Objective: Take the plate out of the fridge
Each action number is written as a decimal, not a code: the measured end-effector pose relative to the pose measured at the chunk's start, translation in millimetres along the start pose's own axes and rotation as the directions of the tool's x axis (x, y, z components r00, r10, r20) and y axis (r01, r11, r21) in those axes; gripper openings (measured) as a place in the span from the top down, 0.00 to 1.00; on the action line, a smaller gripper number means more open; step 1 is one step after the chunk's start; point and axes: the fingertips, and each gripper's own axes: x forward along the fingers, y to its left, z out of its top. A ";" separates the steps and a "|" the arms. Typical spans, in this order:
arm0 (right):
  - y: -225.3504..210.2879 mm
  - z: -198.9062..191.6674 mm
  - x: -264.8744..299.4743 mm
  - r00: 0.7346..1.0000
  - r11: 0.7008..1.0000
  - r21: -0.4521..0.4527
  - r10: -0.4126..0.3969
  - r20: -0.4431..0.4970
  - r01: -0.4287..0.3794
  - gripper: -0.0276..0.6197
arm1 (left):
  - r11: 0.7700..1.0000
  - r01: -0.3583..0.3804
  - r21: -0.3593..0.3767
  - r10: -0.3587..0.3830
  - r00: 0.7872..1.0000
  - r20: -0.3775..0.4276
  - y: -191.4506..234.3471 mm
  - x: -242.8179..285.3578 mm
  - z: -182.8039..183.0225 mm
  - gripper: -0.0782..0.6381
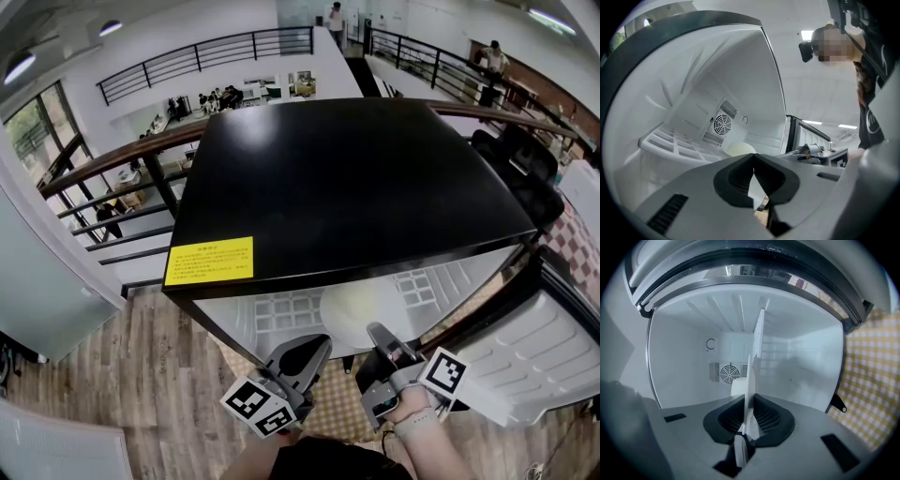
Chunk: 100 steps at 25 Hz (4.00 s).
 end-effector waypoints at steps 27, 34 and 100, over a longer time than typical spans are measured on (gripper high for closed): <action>-0.2 4.3 6.4 0.995 0.994 0.057 0.088 0.054 -0.091 0.89 | 0.999 0.020 -0.026 -0.020 1.000 -0.022 1.7 -17.5 -2.9 0.88; 1.6 0.6 -14.4 0.988 0.991 0.045 0.119 0.096 -0.123 0.89 | 0.997 0.059 -0.040 -0.060 0.998 -0.029 -6.1 -22.2 -8.2 0.88; -69.0 -112.3 -326.5 0.990 0.986 0.098 0.136 -0.035 -0.132 0.89 | 0.986 -0.167 0.003 0.167 0.986 -0.005 -229.3 -199.1 -79.5 0.88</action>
